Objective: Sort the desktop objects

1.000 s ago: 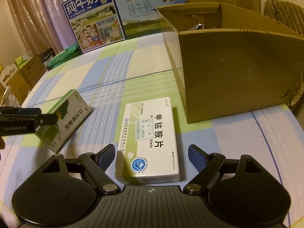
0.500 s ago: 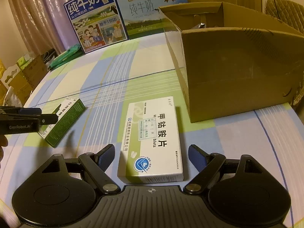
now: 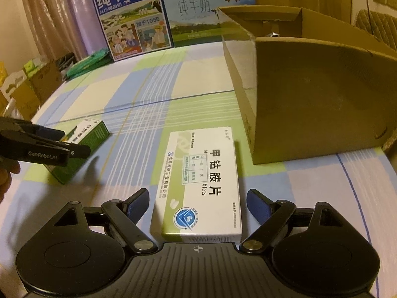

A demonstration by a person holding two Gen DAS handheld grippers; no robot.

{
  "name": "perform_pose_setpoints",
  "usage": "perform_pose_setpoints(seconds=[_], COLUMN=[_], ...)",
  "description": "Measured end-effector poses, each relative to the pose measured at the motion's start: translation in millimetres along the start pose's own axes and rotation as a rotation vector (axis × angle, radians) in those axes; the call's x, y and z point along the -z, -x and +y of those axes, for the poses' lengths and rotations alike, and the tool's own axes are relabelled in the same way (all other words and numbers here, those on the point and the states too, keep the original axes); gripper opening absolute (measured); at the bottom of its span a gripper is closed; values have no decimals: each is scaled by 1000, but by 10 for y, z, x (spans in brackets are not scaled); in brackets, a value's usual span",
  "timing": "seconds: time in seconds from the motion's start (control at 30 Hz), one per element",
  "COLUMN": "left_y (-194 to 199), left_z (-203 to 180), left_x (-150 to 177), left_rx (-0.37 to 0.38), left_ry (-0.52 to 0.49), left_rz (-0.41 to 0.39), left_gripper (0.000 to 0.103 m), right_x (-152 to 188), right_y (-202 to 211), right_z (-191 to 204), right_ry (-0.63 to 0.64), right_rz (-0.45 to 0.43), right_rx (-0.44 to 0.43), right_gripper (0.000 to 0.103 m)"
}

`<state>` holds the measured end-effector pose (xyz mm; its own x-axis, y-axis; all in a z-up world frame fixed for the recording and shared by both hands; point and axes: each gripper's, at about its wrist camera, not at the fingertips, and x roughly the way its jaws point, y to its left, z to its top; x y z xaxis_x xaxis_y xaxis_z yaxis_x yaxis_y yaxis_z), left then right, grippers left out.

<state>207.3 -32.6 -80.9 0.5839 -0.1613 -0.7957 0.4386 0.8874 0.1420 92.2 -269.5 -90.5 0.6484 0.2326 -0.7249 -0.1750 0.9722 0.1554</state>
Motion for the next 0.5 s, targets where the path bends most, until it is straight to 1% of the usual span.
perform_pose_setpoints(seconds=[0.2, 0.33, 0.4, 0.5], left_y=[-19, -30, -50, -94], left_z=[24, 37, 45, 65], left_x=[7, -4, -15, -28], left_rx=[0, 18, 18, 16], left_ry=[13, 24, 23, 25], left_rz=[0, 7, 8, 25], left_gripper=[69, 63, 62, 58], right_x=[-11, -17, -8, -3], right_y=[-101, -131, -133, -130], right_z=[93, 107, 105, 87], right_ry=[64, 70, 69, 62], right_rz=[6, 0, -5, -11], right_rx=[28, 35, 39, 45], right_gripper=[83, 83, 83, 83])
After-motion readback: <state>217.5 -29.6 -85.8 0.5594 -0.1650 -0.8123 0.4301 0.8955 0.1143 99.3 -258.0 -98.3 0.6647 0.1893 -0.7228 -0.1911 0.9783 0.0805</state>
